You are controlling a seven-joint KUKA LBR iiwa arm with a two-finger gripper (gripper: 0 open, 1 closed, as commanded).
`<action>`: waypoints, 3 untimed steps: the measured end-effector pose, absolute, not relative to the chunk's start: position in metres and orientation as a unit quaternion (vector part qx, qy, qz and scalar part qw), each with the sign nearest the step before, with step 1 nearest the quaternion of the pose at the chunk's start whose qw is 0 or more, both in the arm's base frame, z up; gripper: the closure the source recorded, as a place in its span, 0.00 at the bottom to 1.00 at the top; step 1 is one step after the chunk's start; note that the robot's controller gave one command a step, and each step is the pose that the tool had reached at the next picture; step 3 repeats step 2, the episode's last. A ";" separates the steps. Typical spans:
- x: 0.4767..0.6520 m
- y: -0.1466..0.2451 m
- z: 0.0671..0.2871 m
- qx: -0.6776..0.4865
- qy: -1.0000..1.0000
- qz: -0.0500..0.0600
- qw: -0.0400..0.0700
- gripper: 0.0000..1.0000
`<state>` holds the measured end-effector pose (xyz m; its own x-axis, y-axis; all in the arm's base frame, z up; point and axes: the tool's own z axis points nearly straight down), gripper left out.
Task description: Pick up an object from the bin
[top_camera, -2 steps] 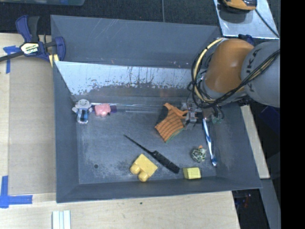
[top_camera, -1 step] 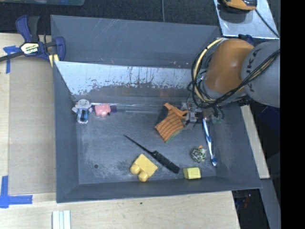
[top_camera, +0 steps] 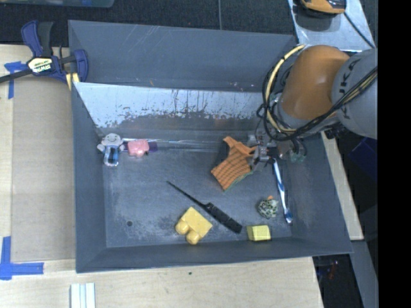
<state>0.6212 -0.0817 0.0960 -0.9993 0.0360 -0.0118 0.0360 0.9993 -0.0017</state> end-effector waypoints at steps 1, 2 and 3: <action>0.621 -0.082 0.140 0.018 1.000 -0.001 0.005 1.00; 0.623 -0.082 0.176 0.018 1.000 -0.001 0.010 1.00; 0.623 -0.082 0.176 0.018 1.000 -0.001 0.010 1.00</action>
Offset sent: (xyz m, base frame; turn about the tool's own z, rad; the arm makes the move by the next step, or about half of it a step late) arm -0.0010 0.0002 0.0579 -0.0002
